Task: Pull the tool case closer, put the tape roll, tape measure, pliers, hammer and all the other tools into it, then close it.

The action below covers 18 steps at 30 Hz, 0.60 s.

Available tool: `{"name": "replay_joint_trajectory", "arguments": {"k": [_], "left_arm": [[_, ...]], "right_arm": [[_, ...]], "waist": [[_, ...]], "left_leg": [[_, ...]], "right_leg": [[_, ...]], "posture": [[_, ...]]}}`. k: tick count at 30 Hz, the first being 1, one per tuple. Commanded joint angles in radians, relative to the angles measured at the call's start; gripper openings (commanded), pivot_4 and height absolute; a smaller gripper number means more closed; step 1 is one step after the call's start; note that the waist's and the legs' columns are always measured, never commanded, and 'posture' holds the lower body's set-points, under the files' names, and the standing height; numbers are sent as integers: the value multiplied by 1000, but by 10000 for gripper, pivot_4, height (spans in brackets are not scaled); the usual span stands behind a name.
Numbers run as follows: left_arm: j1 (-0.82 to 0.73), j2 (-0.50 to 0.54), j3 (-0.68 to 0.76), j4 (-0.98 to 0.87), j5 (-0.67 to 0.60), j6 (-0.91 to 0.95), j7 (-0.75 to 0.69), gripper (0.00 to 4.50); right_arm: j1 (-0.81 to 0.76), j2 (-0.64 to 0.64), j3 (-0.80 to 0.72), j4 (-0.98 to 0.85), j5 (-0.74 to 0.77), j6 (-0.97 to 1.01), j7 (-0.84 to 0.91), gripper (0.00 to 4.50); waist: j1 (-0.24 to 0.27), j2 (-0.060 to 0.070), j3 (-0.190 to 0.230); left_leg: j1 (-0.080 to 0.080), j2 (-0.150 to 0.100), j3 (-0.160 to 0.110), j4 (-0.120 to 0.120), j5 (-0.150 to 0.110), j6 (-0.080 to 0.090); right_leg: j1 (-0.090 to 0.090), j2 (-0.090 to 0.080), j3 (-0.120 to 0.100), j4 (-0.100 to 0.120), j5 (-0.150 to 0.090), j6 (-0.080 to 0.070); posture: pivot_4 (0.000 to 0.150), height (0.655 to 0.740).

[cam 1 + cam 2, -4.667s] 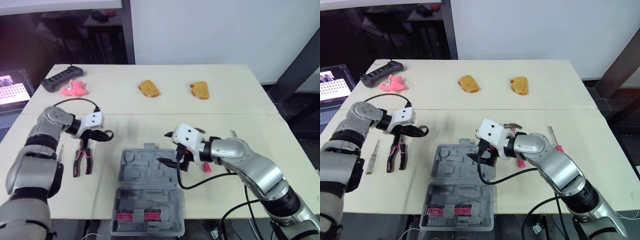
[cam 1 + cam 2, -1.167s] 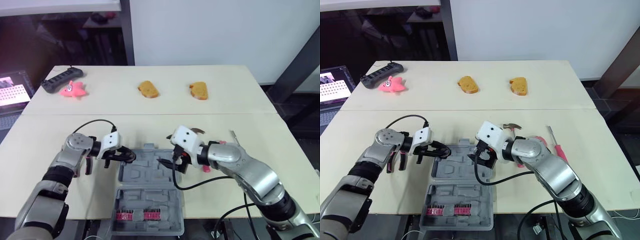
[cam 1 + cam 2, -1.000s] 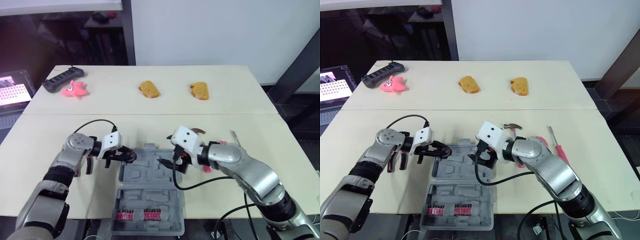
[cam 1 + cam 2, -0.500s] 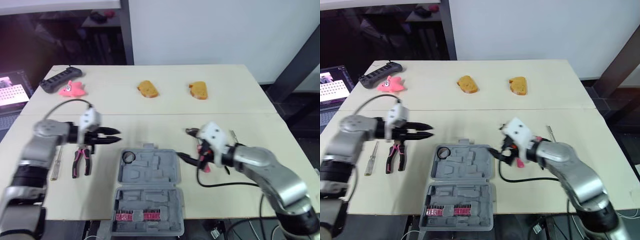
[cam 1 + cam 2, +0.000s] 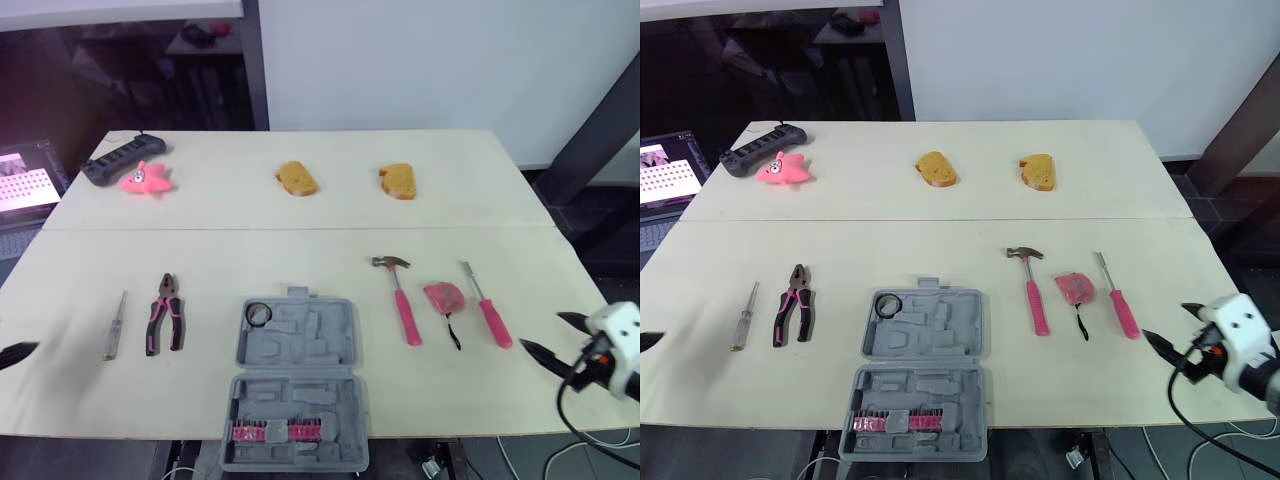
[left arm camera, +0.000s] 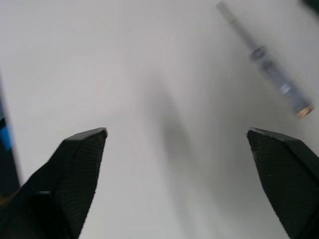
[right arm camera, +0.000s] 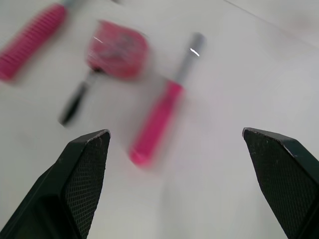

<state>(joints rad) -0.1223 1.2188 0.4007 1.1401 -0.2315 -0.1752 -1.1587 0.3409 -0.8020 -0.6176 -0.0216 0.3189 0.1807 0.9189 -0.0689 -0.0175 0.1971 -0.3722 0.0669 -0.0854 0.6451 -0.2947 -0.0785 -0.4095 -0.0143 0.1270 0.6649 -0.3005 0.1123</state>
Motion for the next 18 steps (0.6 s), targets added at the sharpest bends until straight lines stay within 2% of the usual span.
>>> {"name": "replay_joint_trajectory", "arguments": {"k": [1,4,12,15,18], "left_arm": [[34,17,62,57,-27,-51,37,44760],[65,3,75,65,-29,-75,41,44760],[52,-56,76,22,-42,-67,36,44760],[57,-110,60,-75,-53,-63,0,44760],[94,-182,52,-277,-98,1,-38,44760]], "right_arm": [[13,-16,-44,71,4,-82,34,45000],[17,-14,-42,117,1,-118,43,45000],[2,-7,-16,106,6,-118,17,45000],[19,6,3,10,6,-57,-25,45000],[49,34,27,-162,52,78,-79,45000]], "waist": [[0,-1,0],[2,-1,0],[0,0,-1],[1,1,-1],[2,2,-2]], "left_leg": [[0,0,0,0,0,0],[0,0,0,0,0,0],[0,0,1,0,0,0],[0,0,1,0,0,0],[0,0,1,0,0,0]], "right_leg": [[0,0,0,0,0,0],[0,0,0,0,0,-1],[0,0,1,0,0,0],[1,0,1,0,0,0],[1,0,1,1,1,2]], "posture": [[1500,7400],[1500,7400],[1500,7400],[1500,7400],[1500,7400]]}}
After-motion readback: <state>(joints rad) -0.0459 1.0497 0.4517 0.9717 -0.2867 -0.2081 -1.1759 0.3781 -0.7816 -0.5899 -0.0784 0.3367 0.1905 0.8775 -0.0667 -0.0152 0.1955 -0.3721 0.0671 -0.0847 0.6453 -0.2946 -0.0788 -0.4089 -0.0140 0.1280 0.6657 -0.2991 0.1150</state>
